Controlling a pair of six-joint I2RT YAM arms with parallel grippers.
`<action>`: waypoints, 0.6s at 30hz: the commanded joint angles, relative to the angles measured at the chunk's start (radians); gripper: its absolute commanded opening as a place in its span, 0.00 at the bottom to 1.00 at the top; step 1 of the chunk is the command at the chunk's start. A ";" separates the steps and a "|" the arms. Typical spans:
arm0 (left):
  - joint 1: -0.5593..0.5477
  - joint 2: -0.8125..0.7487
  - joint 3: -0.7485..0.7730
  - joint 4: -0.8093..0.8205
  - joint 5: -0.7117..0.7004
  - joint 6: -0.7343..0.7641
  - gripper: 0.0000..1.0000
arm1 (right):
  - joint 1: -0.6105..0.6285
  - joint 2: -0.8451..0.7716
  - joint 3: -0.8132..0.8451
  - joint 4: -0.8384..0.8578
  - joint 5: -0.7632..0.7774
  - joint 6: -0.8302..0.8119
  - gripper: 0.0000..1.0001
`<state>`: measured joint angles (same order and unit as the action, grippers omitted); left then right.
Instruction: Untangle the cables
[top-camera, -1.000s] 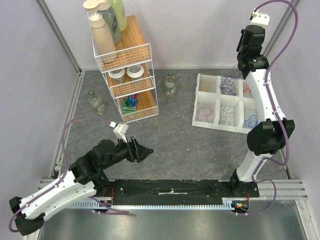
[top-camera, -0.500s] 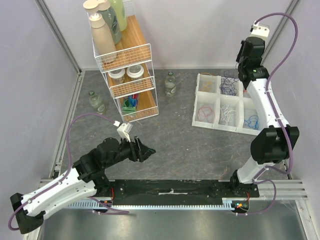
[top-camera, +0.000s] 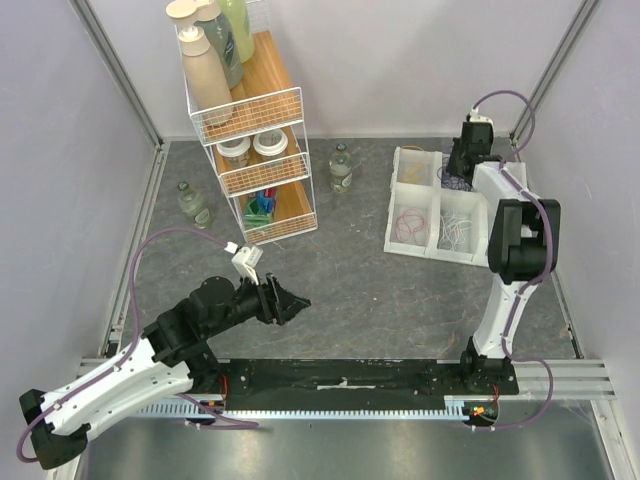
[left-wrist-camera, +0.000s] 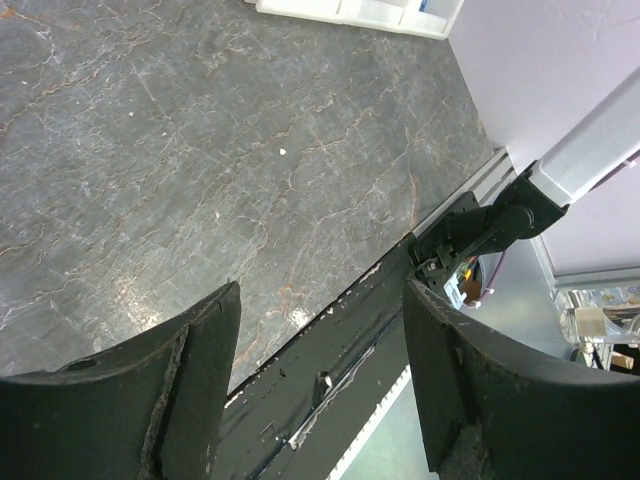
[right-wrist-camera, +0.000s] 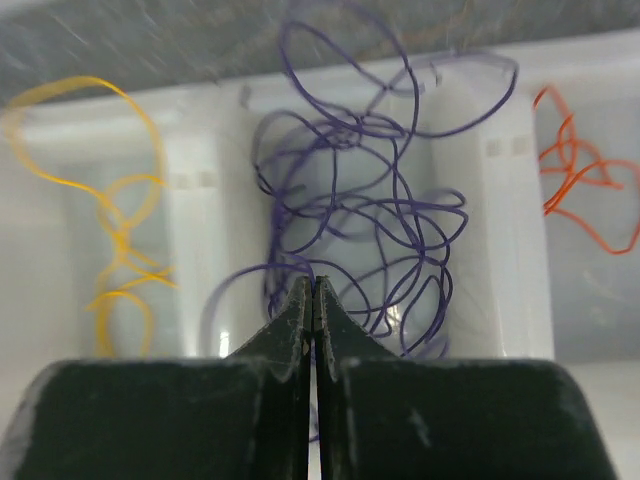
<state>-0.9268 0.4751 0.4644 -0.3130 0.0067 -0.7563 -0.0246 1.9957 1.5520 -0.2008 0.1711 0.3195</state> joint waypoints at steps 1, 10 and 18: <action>0.000 0.007 0.036 -0.008 0.013 0.026 0.72 | -0.024 0.090 0.129 -0.084 -0.041 0.001 0.00; 0.002 0.004 0.051 -0.009 0.032 0.000 0.72 | -0.006 -0.010 0.287 -0.316 0.022 -0.072 0.43; 0.002 -0.052 0.072 -0.060 0.007 -0.023 0.72 | 0.127 -0.314 0.087 -0.473 0.191 -0.014 0.66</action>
<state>-0.9268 0.4561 0.4892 -0.3496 0.0193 -0.7582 0.0154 1.8778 1.7767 -0.5713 0.2718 0.2684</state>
